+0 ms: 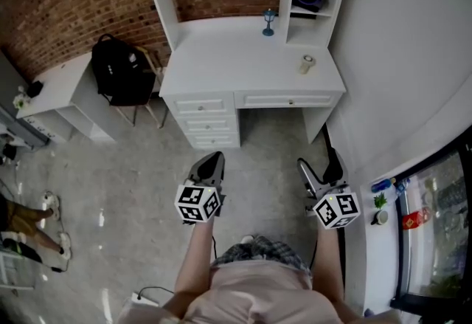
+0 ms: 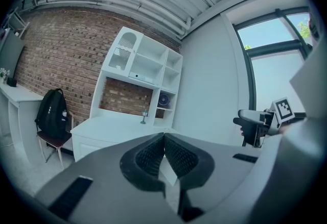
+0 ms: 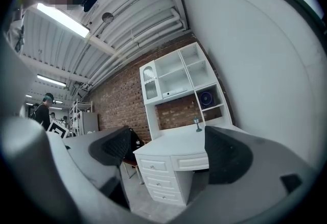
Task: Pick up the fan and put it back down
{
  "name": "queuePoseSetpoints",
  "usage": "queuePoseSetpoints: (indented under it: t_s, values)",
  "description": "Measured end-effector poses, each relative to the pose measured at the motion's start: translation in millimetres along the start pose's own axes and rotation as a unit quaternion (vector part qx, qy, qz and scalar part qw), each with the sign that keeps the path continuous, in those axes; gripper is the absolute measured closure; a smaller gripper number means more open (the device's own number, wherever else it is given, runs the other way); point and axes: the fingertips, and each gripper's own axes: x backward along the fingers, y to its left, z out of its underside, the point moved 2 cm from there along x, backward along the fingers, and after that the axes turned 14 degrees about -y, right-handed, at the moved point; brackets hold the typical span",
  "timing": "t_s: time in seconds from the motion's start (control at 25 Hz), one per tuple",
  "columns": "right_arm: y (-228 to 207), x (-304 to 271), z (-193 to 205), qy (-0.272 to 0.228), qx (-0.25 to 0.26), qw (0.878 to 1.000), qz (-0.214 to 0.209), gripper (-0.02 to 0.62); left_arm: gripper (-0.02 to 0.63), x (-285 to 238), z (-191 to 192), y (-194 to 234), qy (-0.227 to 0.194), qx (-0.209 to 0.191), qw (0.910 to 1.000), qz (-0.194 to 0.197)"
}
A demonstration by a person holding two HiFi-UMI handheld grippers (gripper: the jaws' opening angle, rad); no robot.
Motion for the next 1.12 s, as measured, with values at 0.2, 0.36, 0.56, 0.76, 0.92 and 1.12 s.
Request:
queuePoseSetpoints:
  t_s: [0.2, 0.36, 0.56, 0.76, 0.92, 1.12]
  values:
    - [-1.7, 1.0, 1.4, -0.008, 0.004, 1.000, 0.013, 0.137, 0.578, -3.8, 5.4, 2.9, 0.006, -0.003, 0.9999, 0.015]
    - [-4.7, -4.5, 5.7, -0.010, 0.001, 1.000, 0.021, 0.137, 0.578, -17.0, 3.3, 6.0, 0.007, -0.008, 0.9996, 0.028]
    - [-9.8, -23.6, 8.1, -0.010, -0.001, 0.999, 0.032, 0.137, 0.578, -38.0, -0.9, 15.8, 0.010, -0.008, 0.9992, 0.039]
    - [-23.0, -54.2, 14.4, -0.011, 0.000, 0.999, 0.033, 0.137, 0.578, -67.8, 0.1, 32.7, 0.009, -0.007, 0.9993, 0.037]
    - [-41.9, -85.1, 23.5, -0.015, 0.004, 0.999, 0.035, 0.137, 0.578, -98.7, 5.1, 48.1, 0.009, -0.007, 0.9994, 0.034]
    - [-83.0, -146.5, 42.6, -0.014, 0.000, 0.999, 0.037, 0.137, 0.578, -166.6, 12.4, 80.2, 0.005, -0.011, 0.9997, 0.023]
